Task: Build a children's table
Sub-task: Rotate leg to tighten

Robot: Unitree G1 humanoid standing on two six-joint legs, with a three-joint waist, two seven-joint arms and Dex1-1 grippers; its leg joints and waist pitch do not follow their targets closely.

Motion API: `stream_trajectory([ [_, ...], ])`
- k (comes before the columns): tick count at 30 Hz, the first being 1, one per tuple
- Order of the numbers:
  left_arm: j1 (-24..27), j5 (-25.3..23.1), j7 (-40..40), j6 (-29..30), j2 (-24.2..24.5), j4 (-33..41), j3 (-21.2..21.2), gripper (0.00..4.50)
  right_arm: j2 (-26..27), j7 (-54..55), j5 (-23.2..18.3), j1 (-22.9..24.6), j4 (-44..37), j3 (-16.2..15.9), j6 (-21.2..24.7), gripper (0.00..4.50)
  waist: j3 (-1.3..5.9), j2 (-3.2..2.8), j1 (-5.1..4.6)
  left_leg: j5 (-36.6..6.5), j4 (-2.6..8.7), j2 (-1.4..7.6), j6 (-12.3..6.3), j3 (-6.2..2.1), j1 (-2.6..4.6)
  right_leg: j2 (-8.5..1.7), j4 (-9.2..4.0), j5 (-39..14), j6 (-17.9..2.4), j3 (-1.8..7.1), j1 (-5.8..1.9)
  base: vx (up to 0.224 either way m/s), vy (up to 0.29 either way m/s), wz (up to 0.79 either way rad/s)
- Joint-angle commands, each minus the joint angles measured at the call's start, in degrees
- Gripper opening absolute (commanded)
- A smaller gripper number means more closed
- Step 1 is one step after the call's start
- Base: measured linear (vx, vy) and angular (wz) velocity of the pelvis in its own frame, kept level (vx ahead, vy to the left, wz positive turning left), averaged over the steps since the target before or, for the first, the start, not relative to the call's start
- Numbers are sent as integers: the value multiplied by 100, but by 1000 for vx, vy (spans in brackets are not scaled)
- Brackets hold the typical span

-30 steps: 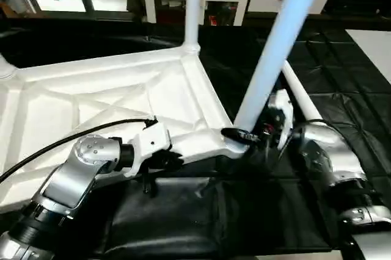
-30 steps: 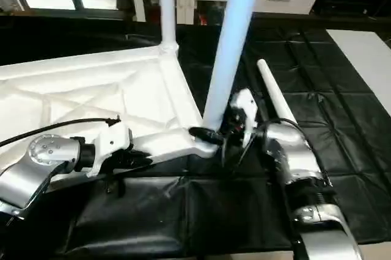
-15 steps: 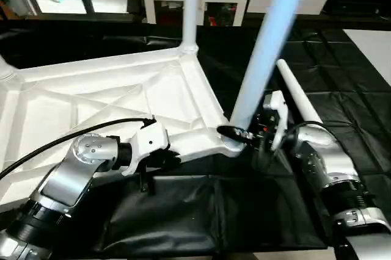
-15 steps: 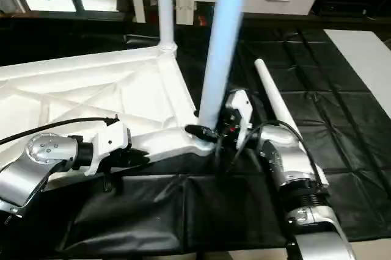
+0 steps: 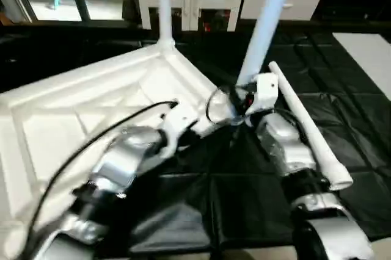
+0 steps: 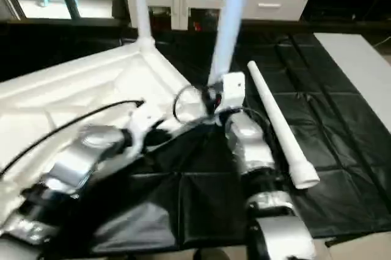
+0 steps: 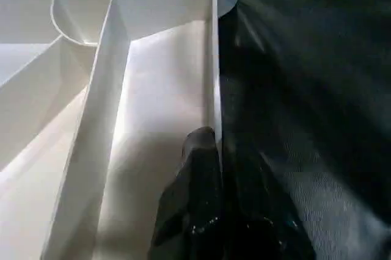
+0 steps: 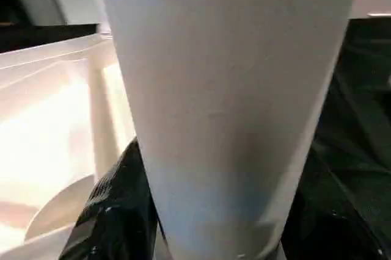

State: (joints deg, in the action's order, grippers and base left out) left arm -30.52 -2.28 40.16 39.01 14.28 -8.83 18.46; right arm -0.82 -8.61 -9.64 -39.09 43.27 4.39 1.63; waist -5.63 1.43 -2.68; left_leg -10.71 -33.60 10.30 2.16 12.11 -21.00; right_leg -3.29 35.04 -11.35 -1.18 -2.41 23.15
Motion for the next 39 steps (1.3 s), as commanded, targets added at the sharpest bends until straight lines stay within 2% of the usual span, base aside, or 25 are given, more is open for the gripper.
stream_trajectory([
  [1,-27,-38,-64,114,-187,-270,287,0,367,34,-115,214,620,-82,308,199,239,-89,-33,-2191,461,305,197,-221,126,-418,-598,-2055,-960,305,-37,0,0,0],
  [2,-68,-82,-73,108,-225,-272,320,0,459,-70,-54,139,674,-135,185,199,254,-54,-37,-2217,460,306,184,-220,115,-421,-601,-2048,-950,302,-50,0,0,0],
  [4,-43,-161,-63,-63,-153,-264,366,0,479,-262,-94,79,673,-106,102,199,249,-60,-43,-2168,460,301,136,-228,82,-438,-594,-2045,-949,309,-69,0,0,0],
  [5,127,-244,229,-550,182,-150,525,0,355,-975,-327,69,496,-81,69,199,247,-71,-37,-2190,459,301,96,-231,84,-438,-607,-2092,-926,311,-63,0,0,0],
  [7,312,-284,569,-889,533,-15,680,0,161,-1754,-500,110,243,-142,-14,199,254,-68,-41,-2150,474,320,10,-253,40,-456,-594,-2039,-931,316,-104,0,0,0],
  [8,503,-249,879,-968,842,138,744,0,-145,-2455,-474,223,-59,-361,-131,199,268,-72,-42,-1954,473,331,-38,-252,9,-460,-564,-1773,-1007,319,-137,0,0,0],
  [9,518,-244,901,-972,864,151,746,0,-168,-2507,-472,233,-83,-378,-139,199,252,-112,-27,-1878,477,335,-58,-260,8,-454,-552,-1633,-1051,310,-139,0,0,0],
  [10,600,-216,1023,-999,981,219,752,0,-294,-2794,-468,287,-213,-470,-184,234,255,-98,-35,-1794,471,354,-112,-242,15,-446,-537,-1377,-1160,315,-144,0,0,0],
  [12,899,-64,1471,-1565,1354,450,668,0,-776,-3643,-509,460,-542,-662,-63,271,232,-99,-12,-1712,467,339,-195,-240,18,-434,-536,-1265,-1270,300,-175,0,0,0],
  [14,1153,131,1826,-1929,1616,665,515,0,-1268,-4432,-518,593,-726,-832,23,275,239,-95,-21,-1638,463,346,-297,-222,13,-444,-520,-1214,-1337,313,-185,0,0,0],
  [16,1314,330,1979,-2052,1746,788,343,0,-1644,-5278,-627,697,-863,-859,98,289,240,-104,5,-1423,443,362,-394,-188,44,-432,-497,-971,-1498,317,-174,0,0,0],
  [18,1332,416,2016,-2064,1846,767,268,0,-1894,-5617,-503,736,-823,-848,-125,313,231,-96,36,-1225,442,365,-491,-180,37,-428,-466,-755,-1593,314,-178,0,0,0],
  [23,1321,427,1973,-2140,1924,669,194,0,-2041,-6001,-829,829,-973,-737,57,313,225,-81,96,-1066,427,360,-544,-168,50,-448,-472,-880,-1602,322,-191,0,0,0],
  [26,1317,419,1967,-2141,1910,665,164,0,-2003,-5901,-877,797,-892,-670,93,276,225,-85,109,-1023,427,364,-531,-166,60,-446,-470,-936,-1583,320,-184,0,0,0],
  [28,1314,418,1979,-2144,1892,662,148,0,-1964,-5863,-888,796,-910,-655,117,268,224,-94,110,-998,425,361,-523,-165,61,-443,-468,-914,-1590,320,-179,0,0,0],
  [30,1299,437,1984,-2132,1869,662,149,0,-1876,-5767,-863,812,-953,-655,155,244,230,-92,111,-946,420,357,-524,-162,57,-443,-457,-839,-1604,319,-186,0,0,0],
  [34,1268,437,1971,-2108,1851,643,167,0,-1758,-5598,-777,861,-972,-706,167,227,217,-101,106,-1031,425,352,-479,-164,58,-440,-468,-960,-1562,322,-176,0,0,0],
  [39,1165,340,1792,-1929,1724,605,216,0,-1466,-4408,-336,848,-748,-758,232,215,172,-91,64,-1448,458,345,-245,-184,67,-450,-532,-1705,-1373,333,-137,0,0,0],
])
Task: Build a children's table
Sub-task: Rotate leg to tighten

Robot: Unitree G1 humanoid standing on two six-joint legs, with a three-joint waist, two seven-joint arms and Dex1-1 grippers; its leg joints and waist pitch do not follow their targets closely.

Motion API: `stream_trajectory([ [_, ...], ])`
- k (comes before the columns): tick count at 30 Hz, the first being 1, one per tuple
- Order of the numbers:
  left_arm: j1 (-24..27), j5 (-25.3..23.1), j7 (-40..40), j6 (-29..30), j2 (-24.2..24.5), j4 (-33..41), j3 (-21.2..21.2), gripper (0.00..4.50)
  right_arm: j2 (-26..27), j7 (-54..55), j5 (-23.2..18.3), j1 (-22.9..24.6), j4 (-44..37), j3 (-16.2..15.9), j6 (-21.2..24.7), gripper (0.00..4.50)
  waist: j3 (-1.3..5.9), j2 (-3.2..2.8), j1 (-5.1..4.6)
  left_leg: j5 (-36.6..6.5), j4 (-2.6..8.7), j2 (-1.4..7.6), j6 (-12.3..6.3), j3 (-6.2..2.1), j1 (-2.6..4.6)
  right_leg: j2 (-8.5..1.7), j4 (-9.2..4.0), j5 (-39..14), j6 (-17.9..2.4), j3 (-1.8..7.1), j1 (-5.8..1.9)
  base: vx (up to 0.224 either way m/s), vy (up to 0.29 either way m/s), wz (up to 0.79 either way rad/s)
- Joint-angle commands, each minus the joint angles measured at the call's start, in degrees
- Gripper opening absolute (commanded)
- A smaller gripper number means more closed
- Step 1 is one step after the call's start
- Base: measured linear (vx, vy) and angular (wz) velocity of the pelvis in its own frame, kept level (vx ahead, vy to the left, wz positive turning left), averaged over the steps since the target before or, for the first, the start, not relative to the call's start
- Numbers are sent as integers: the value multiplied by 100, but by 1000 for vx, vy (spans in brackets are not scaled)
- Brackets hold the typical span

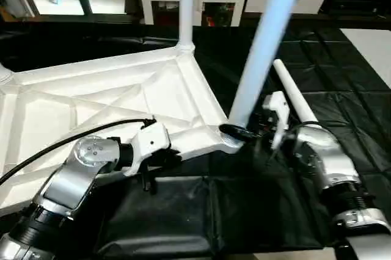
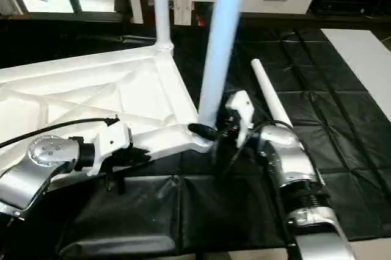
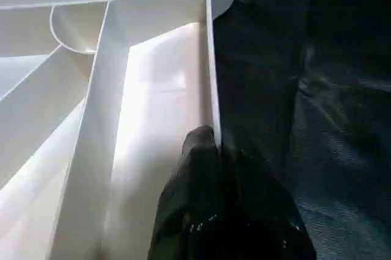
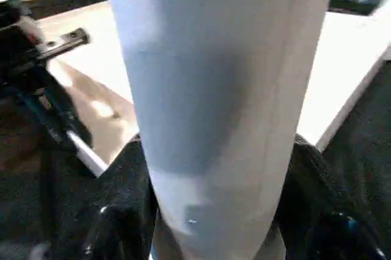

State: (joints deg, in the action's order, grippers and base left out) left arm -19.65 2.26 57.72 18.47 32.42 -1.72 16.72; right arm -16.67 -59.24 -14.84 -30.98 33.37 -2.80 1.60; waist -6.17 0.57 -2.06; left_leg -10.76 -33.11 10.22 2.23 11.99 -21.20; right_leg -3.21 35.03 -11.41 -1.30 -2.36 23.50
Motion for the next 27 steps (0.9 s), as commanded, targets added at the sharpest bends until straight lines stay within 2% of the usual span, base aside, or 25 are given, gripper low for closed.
stream_trajectory([
  [1,41,-167,-74,232,-166,-132,412,0,207,1027,309,14,339,-35,266,212,224,-10,-7,-1505,416,354,-212,-177,97,-454,-536,-1809,-1330,329,-160,0,0,0],
  [2,-88,-314,-376,492,-392,-256,471,0,410,1874,557,-60,606,2,324,212,202,5,-48,-1671,426,348,-77,-185,112,-457,-568,-2142,-1234,332,-129,0,0,0],
  [4,-184,-358,-593,763,-589,-323,483,0,547,2459,703,-118,780,43,352,205,200,-14,-100,-1815,430,334,61,-214,118,-470,-590,-2467,-1139,326,-112,0,0,0],
  [5,-469,-551,-1221,1346,-1093,-588,496,0,956,3735,694,-286,1181,352,492,204,203,-17,-125,-1848,429,337,119,-221,121,-474,-594,-2520,-1110,333,-94,0,0,0],
  [7,-538,-601,-1362,1447,-1207,-665,499,0,1064,3983,637,-329,1275,450,517,202,207,-7,-133,-1944,421,326,165,-220,149,-468,-629,-2578,-1050,339,-66,0,0,0],
  [8,-605,-623,-1464,1562,-1320,-734,500,0,1180,4217,574,-371,1366,551,536,201,213,-5,-132,-1963,426,322,156,-229,138,-464,-624,-2558,-1019,331,-80,0,0,0],
  [9,-718,-638,-1607,1667,-1513,-845,505,0,1371,4581,464,-440,1530,697,527,200,222,-11,-134,-2004,428,323,137,-224,126,-453,-622,-2432,-971,332,-79,0,0,0],
  [10,-856,-631,-1758,1784,-1774,-968,507,0,1634,5002,315,-522,1724,872,508,200,227,-15,-148,-2102,429,318,155,-221,147,-439,-627,-2373,-957,327,-49,0,0,0],
  [13,-965,-633,-1797,1855,-1953,-1033,564,0,1849,5250,289,-582,1836,920,432,200,245,0,-144,-2156,447,313,183,-232,130,-429,-615,-2132,-909,316,-63,0,0,0],
  [15,-1020,-646,-1771,1837,-2039,-1047,608,0,1983,5196,309,-651,1869,878,321,200,252,-11,-143,-2269,464,327,206,-236,139,-418,-615,-1962,-917,309,-53,0,0,0],
  [16,-1029,-661,-1688,1694,-2048,-1018,640,0,2089,4976,302,-746,1855,860,14,200,271,-7,-151,-2302,474,334,218,-249,123,-427,-599,-1840,-946,300,-75,0,0,0],
  [19,-884,-725,-1472,1282,-1767,-912,715,0,1972,4189,270,-789,1677,760,-358,200,279,20,-167,-2260,489,340,175,-253,94,-427,-590,-1623,-990,290,-108,0,0,0],
  [20,-823,-758,-1397,1146,-1641,-879,755,0,1910,3840,258,-800,1609,720,-499,200,308,5,-168,-2043,480,348,78,-249,73,-441,-559,-1297,-1086,296,-150,0,0,0],
  [21,-606,-794,-1094,761,-1234,-805,804,0,1589,2819,121,-687,1233,571,-584,235,310,14,-179,-1941,479,349,24,-240,58,-438,-554,-1151,-1133,296,-164,0,0,0],
  [22,-488,-740,-910,579,-1059,-748,766,0,1392,2410,41,-619,1037,521,-534,235,319,10,-180,-1729,468,362,-115,-230,36,-432,-523,-790,-1213,293,-213,0,0,0],
  [23,-375,-667,-739,446,-911,-666,705,0,1196,2018,-50,-558,863,489,-431,256,308,14,-177,-1568,454,365,-244,-211,36,-436,-513,-552,-1313,300,-214,0,0,0],
  [24,-375,-667,-739,446,-911,-666,705,0,1196,2018,-50,-558,863,489,-431,256,307,18,-177,-1517,454,365,-286,-219,30,-446,-500,-503,-1367,299,-229,0,0,0],
  [25,-206,-505,-450,230,-720,-502,593,0,907,1505,-156,-477,645,445,-339,270,304,33,-167,-1357,436,361,-387,-206,32,-450,-489,-414,-1454,296,-251,0,0,0],
  [26,-62,-350,-181,129,-551,-331,496,0,642,995,-237,-399,460,385,-308,274,313,15,-163,-1150,423,371,-505,-208,10,-472,-457,-251,-1543,305,-281,0,0,0],
  [27,-1,-286,-95,150,-472,-256,426,0,465,683,-276,-350,340,337,-288,288,309,17,-168,-982,410,381,-607,-191,20,-468,-436,-106,-1623,303,-270,0,0,0],
])
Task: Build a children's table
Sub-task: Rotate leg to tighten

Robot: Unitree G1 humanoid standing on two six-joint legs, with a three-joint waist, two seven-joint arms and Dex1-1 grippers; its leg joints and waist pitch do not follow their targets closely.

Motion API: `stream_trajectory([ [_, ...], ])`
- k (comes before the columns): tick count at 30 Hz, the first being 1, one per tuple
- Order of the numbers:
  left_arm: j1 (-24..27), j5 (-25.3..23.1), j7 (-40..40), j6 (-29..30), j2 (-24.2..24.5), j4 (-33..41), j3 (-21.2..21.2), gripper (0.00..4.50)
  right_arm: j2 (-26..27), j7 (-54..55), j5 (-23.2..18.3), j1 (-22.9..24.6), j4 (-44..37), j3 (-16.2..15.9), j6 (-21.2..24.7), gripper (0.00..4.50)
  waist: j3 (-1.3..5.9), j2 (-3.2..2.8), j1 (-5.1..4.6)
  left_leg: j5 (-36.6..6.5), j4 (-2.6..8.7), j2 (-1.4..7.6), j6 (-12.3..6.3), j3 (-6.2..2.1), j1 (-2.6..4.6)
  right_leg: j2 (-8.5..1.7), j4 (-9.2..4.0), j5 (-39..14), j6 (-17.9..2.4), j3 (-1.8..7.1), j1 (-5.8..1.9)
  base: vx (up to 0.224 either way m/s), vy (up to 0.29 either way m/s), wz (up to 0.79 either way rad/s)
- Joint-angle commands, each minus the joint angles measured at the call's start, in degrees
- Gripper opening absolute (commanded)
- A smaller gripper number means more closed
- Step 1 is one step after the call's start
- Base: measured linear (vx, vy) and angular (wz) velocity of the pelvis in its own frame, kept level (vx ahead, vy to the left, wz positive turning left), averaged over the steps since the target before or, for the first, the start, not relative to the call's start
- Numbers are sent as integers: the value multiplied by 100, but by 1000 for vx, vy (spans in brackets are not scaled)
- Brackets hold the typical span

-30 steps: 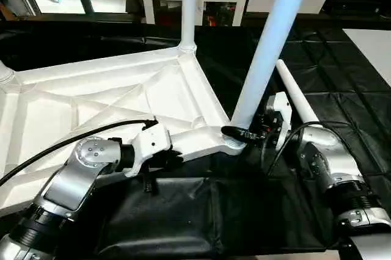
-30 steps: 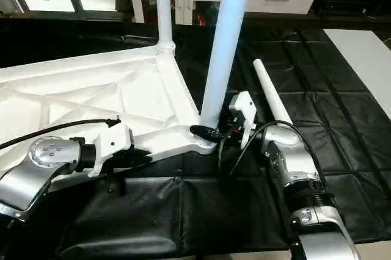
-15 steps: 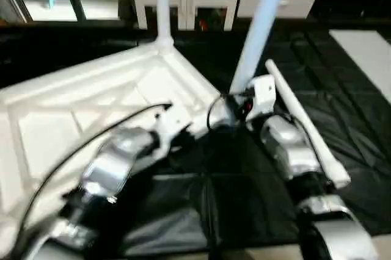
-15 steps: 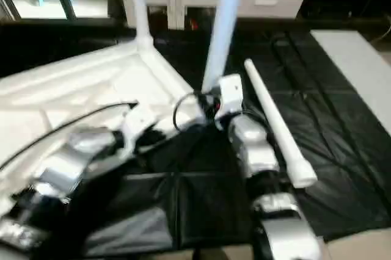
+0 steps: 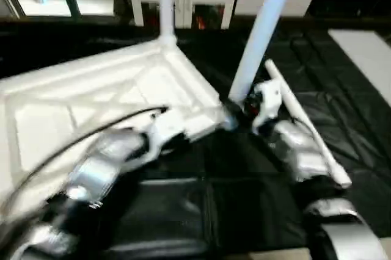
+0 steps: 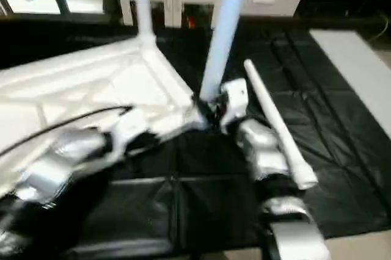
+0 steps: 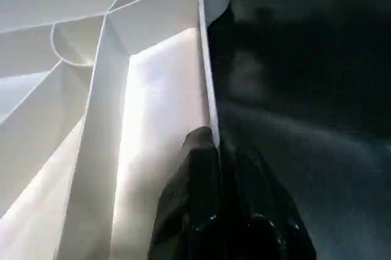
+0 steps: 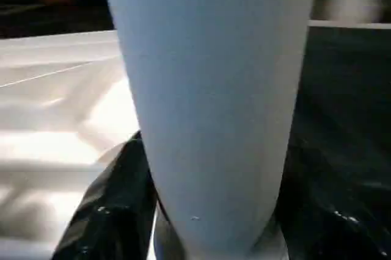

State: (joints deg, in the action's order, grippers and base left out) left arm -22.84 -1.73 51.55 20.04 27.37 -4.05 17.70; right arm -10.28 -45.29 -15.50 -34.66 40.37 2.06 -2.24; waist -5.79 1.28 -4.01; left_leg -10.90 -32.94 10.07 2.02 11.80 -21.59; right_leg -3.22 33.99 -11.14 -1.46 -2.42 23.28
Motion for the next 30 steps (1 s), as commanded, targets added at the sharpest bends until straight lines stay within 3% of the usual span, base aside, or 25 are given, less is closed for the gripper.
stream_trajectory([
  [1,318,114,522,-7,33,-23,329,0,-173,-712,-209,18,-360,-149,97,288,271,-54,27,-967,393,397,-587,-172,60,-468,-332,-133,-1607,309,-249,0,0,0],
  [2,389,194,562,-11,121,52,216,0,-444,-1267,-298,108,-573,-215,169,306,264,-65,47,-820,377,400,-707,-153,79,-464,-320,-54,-1697,307,-251,0,0,0],
  [4,411,227,554,1,152,74,173,0,-553,-1450,-286,143,-640,-251,170,325,259,-71,84,-690,370,410,-779,-136,98,-468,-315,-71,-1727,310,-230,0,0,0],
  [9,455,284,496,-114,257,72,88,0,-794,-1944,-317,249,-838,-252,242,332,266,-70,134,-706,361,393,-739,-134,104,-467,-324,-320,-1703,310,-235,0,0,0],
  [13,470,276,545,-160,267,67,47,0,-787,-1912,-404,279,-834,-243,362,295,285,-69,125,-606,343,389,-758,-134,105,-464,-312,-255,-1724,310,-240,0,0,0],
  [24,429,259,431,-12,169,106,119,0,-446,-775,246,421,-617,-467,422,209,321,-80,132,-419,314,378,-749,-132,112,-458,-264,-65,-1752,303,-252,0,0,0],
  [28,263,145,174,229,-81,40,205,0,-117,291,519,298,-289,-404,523,198,264,-81,84,-909,349,380,-466,-139,126,-469,-342,-807,-1658,316,-206,0,0,0],
  [29,71,22,-109,468,-338,-97,268,0,170,1106,600,154,-2,-253,647,197,251,-65,52,-1250,368,383,-243,-155,143,-475,-385,-1353,-1536,322,-189,0,0,0],
  [30,-19,-30,-238,576,-458,-167,294,0,306,1558,629,88,125,-142,712,197,237,-72,47,-1368,379,376,-171,-162,158,-465,-406,-1545,-1493,316,-167,0,0,0],
])
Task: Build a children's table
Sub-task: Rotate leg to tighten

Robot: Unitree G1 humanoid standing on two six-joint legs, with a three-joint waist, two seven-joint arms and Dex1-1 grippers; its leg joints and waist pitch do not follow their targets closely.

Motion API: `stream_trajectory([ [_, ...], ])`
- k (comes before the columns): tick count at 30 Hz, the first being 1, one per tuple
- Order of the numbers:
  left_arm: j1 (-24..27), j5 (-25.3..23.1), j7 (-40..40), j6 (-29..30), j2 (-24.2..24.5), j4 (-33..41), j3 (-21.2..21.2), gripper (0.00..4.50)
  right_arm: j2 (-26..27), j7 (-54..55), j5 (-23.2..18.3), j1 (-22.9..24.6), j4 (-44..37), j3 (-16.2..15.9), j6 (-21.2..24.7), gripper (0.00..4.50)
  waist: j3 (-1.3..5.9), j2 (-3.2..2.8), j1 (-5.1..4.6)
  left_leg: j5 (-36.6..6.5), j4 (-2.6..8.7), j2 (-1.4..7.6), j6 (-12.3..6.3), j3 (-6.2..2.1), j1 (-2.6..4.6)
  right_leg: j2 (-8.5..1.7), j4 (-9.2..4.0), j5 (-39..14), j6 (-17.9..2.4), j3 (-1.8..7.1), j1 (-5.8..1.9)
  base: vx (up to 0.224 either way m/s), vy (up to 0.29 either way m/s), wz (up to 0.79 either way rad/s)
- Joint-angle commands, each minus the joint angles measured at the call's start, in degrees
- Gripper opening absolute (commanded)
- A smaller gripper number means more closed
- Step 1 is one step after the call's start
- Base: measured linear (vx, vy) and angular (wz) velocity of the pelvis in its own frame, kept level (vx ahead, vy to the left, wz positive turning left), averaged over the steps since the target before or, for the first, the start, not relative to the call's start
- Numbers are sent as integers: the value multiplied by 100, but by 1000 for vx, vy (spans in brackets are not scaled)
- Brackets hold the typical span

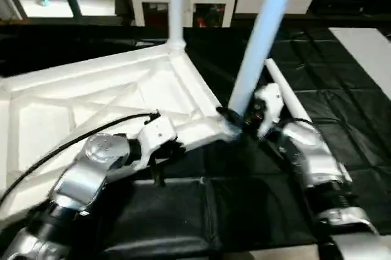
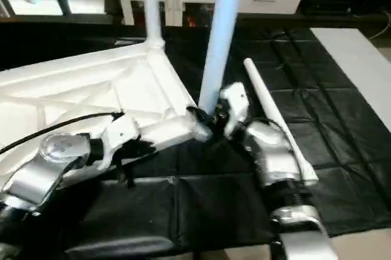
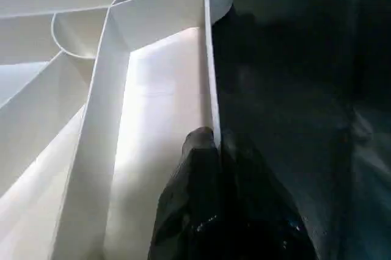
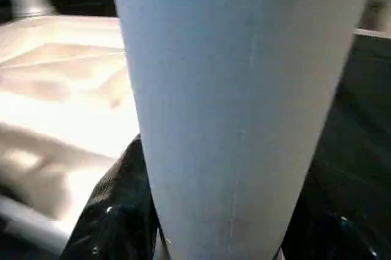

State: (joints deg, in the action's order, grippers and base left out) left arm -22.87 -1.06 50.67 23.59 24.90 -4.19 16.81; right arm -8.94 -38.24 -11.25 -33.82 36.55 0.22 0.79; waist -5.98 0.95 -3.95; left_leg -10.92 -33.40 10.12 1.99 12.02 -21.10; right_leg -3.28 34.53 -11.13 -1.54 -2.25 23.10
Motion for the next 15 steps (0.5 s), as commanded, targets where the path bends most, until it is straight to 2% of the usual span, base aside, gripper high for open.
stream_trajectory([
  [1,-127,-138,-314,363,-377,-251,395,0,341,1312,137,-82,674,210,487,196,263,-40,18,-1510,429,358,-35,-206,110,-465,-480,-1797,-1399,302,-154,0,0,0],
  [3,-342,-214,-652,688,-696,-451,397,0,635,2107,9,-220,966,487,495,196,268,-59,-1,-1582,430,358,62,-204,117,-464,-488,-1819,-1325,316,-119,0,0,0],
  [4,-439,-253,-811,851,-839,-544,394,0,757,2429,-47,-276,1089,593,463,195,267,-63,13,-1721,431,358,123,-211,152,-453,-508,-1840,-1279,307,-92,0,0,0],
  [5,-580,-310,-1026,1001,-1058,-703,401,0,940,2872,-95,-331,1250,705,395,195,280,-68,-4,-1704,434,352,175,-210,131,-445,-483,-1685,-1243,306,-105,0,0,0],
  [6,-709,-346,-1188,1091,-1249,-851,411,0,1092,3227,-122,-377,1392,779,322,195,286,-59,-1,-1719,435,345,177,-203,142,-435,-500,-1629,-1218,303,-95,0,0,0],
  [7,-802,-366,-1292,1116,-1386,-960,421,0,1216,3420,-149,-403,1488,821,238,195,285,-69,17,-1812,434,342,212,-189,186,-420,-512,-1576,-1183,300,-51,0,0,0],
  [8,-880,-407,-1365,1134,-1496,-1047,439,0,1336,3576,-111,-419,1545,820,133,195,293,-59,23,-1873,432,332,224,-191,173,-425,-516,-1532,-1149,300,-63,0,0,0],
  [9,-920,-438,-1361,1096,-1530,-1087,468,0,1413,3566,-51,-430,1554,768,-4,195,298,-54,39,-1882,433,329,220,-187,171,-427,-522,-1503,-1130,301,-62,0,0,0],
  [10,-932,-442,-1326,1032,-1534,-1101,475,0,1480,3419,-49,-457,1556,735,-125,195,306,-37,55,-1883,447,335,186,-202,147,-431,-507,-1420,-1103,297,-90,0,0,0],
  [11,-937,-445,-1299,994,-1534,-1108,471,0,1529,3314,-46,-493,1574,731,-207,195,310,-44,63,-1848,461,341,163,-212,124,-431,-496,-1309,-1092,288,-112,0,0,0],
  [13,-850,-497,-1188,713,-1348,-1040,491,0,1492,2939,-122,-515,1499,725,-189,195,313,-17,60,-1836,467,343,122,-208,109,-423,-487,-1175,-1102,286,-122,0,0,0],
  [14,-674,-486,-979,537,-1061,-921,472,0,1346,2060,-278,-503,1262,687,-220,195,319,-16,64,-1867,465,338,59,-215,95,-431,-485,-1170,-1108,288,-140,0,0,0],
  [15,-636,-474,-942,545,-1001,-896,460,0,1306,1869,-304,-510,1218,675,-265,195,316,-16,63,-1886,466,337,20,-222,77,-439,-483,-1189,-1122,288,-152,0,0,0],
])
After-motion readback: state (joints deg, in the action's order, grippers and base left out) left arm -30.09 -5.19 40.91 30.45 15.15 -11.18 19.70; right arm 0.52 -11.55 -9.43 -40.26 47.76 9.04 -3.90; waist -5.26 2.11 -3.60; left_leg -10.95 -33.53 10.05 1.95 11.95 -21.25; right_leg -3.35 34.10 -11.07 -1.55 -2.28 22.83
